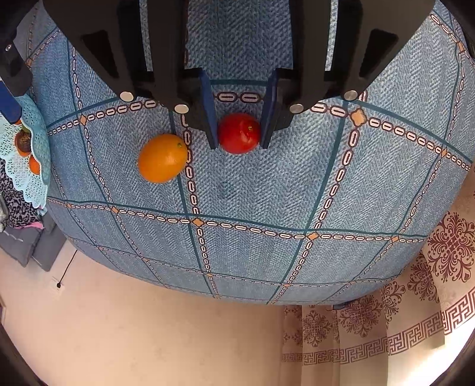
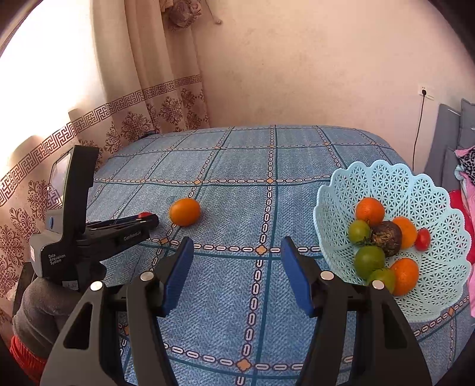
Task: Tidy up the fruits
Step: 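Grasp the other red tomato with the left tool while the right tool approaches the orange, then grasp the orange with the right tool while the left tool holds the red tomato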
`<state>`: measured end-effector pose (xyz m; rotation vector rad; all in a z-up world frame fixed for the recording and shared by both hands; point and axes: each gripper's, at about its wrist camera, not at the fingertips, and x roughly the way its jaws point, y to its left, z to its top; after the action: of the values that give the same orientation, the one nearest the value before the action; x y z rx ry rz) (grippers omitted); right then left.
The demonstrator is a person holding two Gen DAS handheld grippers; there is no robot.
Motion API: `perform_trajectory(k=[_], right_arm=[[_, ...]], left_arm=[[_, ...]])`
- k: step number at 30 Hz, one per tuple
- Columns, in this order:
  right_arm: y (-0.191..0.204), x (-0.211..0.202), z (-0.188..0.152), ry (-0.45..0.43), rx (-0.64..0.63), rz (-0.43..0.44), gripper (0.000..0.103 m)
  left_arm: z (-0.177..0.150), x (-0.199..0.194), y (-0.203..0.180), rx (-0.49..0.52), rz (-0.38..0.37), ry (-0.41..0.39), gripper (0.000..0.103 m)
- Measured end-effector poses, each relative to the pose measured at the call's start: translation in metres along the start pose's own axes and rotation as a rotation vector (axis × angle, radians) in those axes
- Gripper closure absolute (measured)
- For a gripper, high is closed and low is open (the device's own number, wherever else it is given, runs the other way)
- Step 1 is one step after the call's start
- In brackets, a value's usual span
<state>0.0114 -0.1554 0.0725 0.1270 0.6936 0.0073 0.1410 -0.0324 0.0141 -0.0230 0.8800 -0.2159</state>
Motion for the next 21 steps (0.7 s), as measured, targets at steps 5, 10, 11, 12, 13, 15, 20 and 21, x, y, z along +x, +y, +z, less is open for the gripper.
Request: perform_trajectory(k=[5,10,11,12,13,15,20,21], right_arm=[[0.009,0.018,0.006,0.046,-0.007,0.037,0.04],[0.021,0.042,0.013,0.082,-0.039,0.064,0.04],[0.023,0.048,0.014,0.093,-0.044,0.065,0.04],[0.025,0.055,0.016,0.102,-0.047,0.071,0.04],[0.027,0.062,0.017,0.112,-0.049,0.082,0.04],[0.032,0.075,0.02,0.131,-0.056,0.083,0.04],[0.042,0.105,0.027,0.169,-0.066,0.123,0.04],[0.043,0.11,0.028,0.174,-0.065,0.134,0.04]], left_arm=[[-0.005,-0.009,0.003,-0.018,0.006,-0.02,0.075],[-0.006,-0.026,0.007,-0.035,0.045,-0.067,0.075],[-0.006,-0.029,0.007,-0.034,0.061,-0.078,0.075],[-0.007,-0.032,0.007,-0.032,0.075,-0.09,0.075],[-0.006,-0.035,0.008,-0.031,0.087,-0.1,0.075],[-0.006,-0.039,0.01,-0.039,0.108,-0.112,0.075],[-0.006,-0.046,0.017,-0.066,0.138,-0.135,0.075],[-0.005,-0.048,0.018,-0.069,0.145,-0.141,0.075]])
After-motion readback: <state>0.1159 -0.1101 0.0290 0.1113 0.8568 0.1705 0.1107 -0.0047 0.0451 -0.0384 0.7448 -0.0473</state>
